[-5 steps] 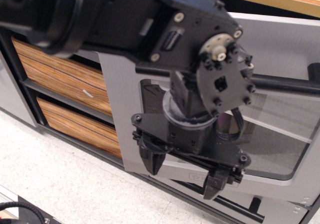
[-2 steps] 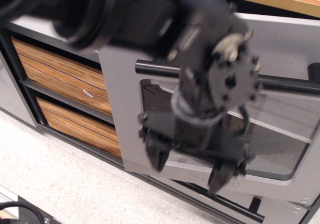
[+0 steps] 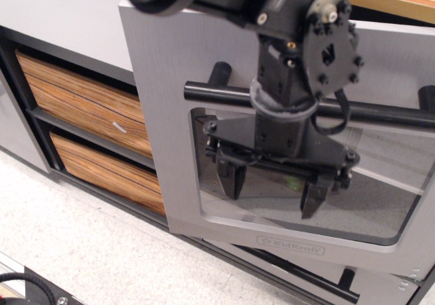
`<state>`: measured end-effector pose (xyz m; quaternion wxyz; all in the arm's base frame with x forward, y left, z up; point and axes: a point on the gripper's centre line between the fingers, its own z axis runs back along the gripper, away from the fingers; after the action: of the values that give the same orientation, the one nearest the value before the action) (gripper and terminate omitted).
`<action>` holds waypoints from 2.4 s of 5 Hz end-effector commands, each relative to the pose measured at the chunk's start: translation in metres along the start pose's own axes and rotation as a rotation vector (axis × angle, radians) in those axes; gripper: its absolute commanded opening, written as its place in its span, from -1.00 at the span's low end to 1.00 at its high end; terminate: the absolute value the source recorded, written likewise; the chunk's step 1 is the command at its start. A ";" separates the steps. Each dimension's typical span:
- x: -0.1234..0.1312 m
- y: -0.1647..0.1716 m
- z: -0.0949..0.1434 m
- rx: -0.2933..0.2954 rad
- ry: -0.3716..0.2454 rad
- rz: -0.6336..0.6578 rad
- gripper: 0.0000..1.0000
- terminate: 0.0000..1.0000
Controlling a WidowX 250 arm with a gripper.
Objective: Close oven
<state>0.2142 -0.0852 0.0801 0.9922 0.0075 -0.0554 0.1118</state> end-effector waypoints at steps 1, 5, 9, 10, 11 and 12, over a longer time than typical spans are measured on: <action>0.016 -0.008 -0.002 -0.030 -0.062 0.009 1.00 -1.00; 0.047 -0.004 0.022 -0.087 -0.151 0.100 1.00 -1.00; 0.069 -0.002 0.033 -0.104 -0.262 0.174 1.00 -1.00; 0.073 -0.002 0.035 -0.108 -0.261 0.185 1.00 -1.00; 0.076 -0.001 0.035 -0.115 -0.268 0.194 1.00 -1.00; 0.076 -0.001 0.038 -0.122 -0.273 0.194 1.00 -1.00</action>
<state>0.2737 -0.0707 0.1085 0.9656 -0.0261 -0.1685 0.1962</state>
